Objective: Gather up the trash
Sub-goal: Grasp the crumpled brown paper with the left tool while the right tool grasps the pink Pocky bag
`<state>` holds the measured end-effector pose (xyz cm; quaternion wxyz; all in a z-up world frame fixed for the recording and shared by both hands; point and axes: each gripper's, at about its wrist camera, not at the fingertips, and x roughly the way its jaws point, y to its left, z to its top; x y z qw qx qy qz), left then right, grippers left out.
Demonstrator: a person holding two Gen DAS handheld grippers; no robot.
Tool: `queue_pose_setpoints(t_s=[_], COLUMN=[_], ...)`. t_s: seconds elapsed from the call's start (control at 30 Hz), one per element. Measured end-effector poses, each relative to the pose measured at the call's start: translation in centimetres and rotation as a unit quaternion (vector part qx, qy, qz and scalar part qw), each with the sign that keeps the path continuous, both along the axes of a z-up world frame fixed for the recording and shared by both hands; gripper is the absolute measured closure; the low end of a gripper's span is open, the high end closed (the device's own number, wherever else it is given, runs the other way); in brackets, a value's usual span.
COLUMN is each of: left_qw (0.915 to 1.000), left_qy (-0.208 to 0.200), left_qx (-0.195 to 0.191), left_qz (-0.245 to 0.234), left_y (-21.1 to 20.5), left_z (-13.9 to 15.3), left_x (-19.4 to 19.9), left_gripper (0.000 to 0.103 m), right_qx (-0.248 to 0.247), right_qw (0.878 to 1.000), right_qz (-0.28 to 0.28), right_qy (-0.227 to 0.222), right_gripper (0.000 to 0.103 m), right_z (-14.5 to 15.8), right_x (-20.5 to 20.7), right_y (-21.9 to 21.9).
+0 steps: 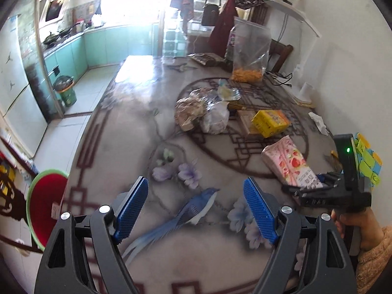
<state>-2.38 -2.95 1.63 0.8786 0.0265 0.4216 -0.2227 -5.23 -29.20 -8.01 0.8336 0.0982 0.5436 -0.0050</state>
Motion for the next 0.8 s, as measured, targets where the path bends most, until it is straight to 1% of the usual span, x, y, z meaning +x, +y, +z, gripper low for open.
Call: queue_pose_setpoints(t_s=[0.03, 0.07, 0.1, 0.17, 0.23, 0.3, 0.37, 0.43, 0.47, 0.57, 0.6, 0.67, 0.8], left_qw=[1.0000, 0.9999, 0.9999, 0.9998, 0.9998, 0.9998, 0.9990, 0.9974, 0.9962, 0.9864, 0.9829, 0.9791, 0.9778], left_qy=[-0.004, -0.006, -0.005, 0.004, 0.015, 0.009, -0.008, -0.008, 0.001, 0.061, 0.083, 0.111, 0.116], left_qx=[0.001, 0.003, 0.004, -0.001, -0.008, -0.003, 0.002, -0.005, -0.012, -0.045, -0.052, -0.053, -0.071], left_qz=[-0.007, -0.011, -0.014, -0.017, -0.006, 0.018, 0.043, 0.072, 0.086, 0.146, 0.156, 0.162, 0.159], left_y=[-0.9, -1.6, -2.4, -3.7, -5.0, -6.1, -7.1, -7.1, -6.9, -5.8, -5.6, -5.6, -5.9], left_z=[0.0, -0.1, -0.3, -0.9, -1.7, -2.4, -2.9, -3.3, -3.6, -5.4, -6.2, -7.7, -8.7], left_x=[0.5, 1.0, 1.5, 2.9, 5.0, 7.2, 9.6, 12.0, 13.1, 16.6, 17.6, 18.8, 19.6], left_gripper=[0.025, 0.025, 0.025, 0.025, 0.025, 0.025, 0.025, 0.025, 0.025, 0.025, 0.025, 0.025, 0.025], right_qx=[0.002, 0.007, 0.010, 0.016, 0.034, 0.054, 0.053, 0.055, 0.061, 0.071, 0.072, 0.076, 0.069], right_qw=[1.000, 1.000, 1.000, 1.000, 0.999, 0.998, 0.998, 0.998, 0.998, 0.997, 0.997, 0.997, 0.998], right_qz=[0.005, 0.005, 0.004, 0.004, 0.011, 0.016, 0.016, 0.011, 0.008, 0.001, -0.001, -0.003, 0.003], right_qy=[0.004, 0.011, 0.016, 0.014, 0.009, 0.002, -0.003, -0.008, -0.009, -0.014, -0.015, -0.013, -0.013], right_gripper=[0.042, 0.053, 0.057, 0.058, 0.059, 0.060, 0.060, 0.060, 0.060, 0.060, 0.060, 0.060, 0.059], right_z=[-0.2, -0.5, -0.8, -0.9, -0.8, -0.7, -0.6, -0.5, -0.4, -0.5, -0.5, -0.8, -1.0], right_x=[0.0, 0.0, 0.1, -0.1, -0.2, -0.3, -0.4, -0.4, -0.4, -0.3, -0.2, 0.2, 0.5], right_y=[0.1, 0.0, -0.1, -0.3, -0.3, -0.6, -0.6, -0.8, -1.0, -1.5, -1.7, -1.7, -1.3])
